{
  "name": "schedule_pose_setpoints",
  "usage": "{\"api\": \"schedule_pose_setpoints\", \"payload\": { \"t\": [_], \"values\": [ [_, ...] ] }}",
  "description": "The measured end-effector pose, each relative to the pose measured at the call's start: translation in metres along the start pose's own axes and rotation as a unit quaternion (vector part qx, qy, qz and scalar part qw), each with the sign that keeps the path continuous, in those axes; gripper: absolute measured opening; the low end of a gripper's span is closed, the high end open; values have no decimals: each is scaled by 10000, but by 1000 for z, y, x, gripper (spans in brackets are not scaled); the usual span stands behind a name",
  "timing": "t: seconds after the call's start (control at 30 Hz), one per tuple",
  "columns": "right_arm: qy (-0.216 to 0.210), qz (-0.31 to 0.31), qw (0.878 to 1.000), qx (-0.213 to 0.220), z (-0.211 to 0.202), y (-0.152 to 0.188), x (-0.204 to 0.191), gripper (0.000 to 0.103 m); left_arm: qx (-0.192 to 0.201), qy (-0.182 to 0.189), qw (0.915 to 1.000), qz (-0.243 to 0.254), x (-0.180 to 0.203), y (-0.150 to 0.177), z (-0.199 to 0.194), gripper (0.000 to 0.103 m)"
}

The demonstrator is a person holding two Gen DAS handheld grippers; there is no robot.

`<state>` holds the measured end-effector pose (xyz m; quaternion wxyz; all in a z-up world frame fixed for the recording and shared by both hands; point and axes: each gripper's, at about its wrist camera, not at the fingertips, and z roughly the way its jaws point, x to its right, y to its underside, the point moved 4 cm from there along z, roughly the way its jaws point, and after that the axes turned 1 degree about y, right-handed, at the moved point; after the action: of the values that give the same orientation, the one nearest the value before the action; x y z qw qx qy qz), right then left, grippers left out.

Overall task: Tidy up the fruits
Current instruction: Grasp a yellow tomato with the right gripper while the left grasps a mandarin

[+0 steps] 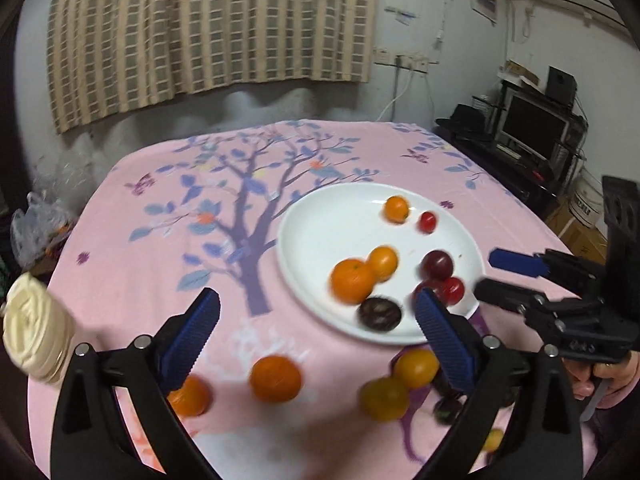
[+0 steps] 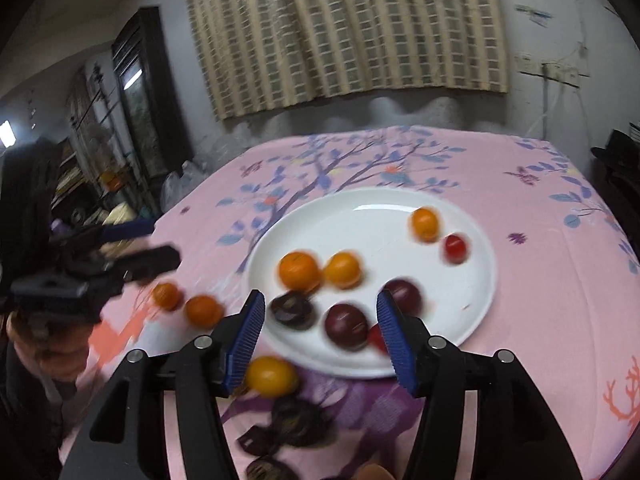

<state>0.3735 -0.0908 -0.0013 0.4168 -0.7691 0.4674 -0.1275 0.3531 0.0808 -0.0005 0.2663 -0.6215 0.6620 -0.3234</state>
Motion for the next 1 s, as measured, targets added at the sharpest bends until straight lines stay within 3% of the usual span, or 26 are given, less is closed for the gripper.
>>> {"api": "schedule_pose_setpoints", "payload": {
  "t": [0.17,0.43,0.6,0.8,0.87,0.93,1.0],
  "values": [
    [-346,-602,9969,-361,5,25,-57,59,76,-436,9987,-252,-43,21,-18,96],
    [-140,-1615,9838,-761,35,44,-112,57,2,-470,9932,-1061,-104,36,-31,96],
    [385,-2114,9718,-975,60,47,-117,50,108,-624,9928,-1013,-114,40,-42,96],
    [824,-2451,9561,-1376,78,53,-116,47,58,-511,9933,-1039,-124,45,-47,96],
    [947,-2481,9544,-1361,78,54,-116,39,-37,-412,9954,-862,-121,50,-44,96],
    [923,-2343,9582,-1360,79,52,-113,38,-105,-326,9976,-604,-114,55,-40,95],
    [786,-2098,9650,-1365,77,50,-110,37,-211,-347,9988,-260,-104,61,-33,81]
  ]
}}
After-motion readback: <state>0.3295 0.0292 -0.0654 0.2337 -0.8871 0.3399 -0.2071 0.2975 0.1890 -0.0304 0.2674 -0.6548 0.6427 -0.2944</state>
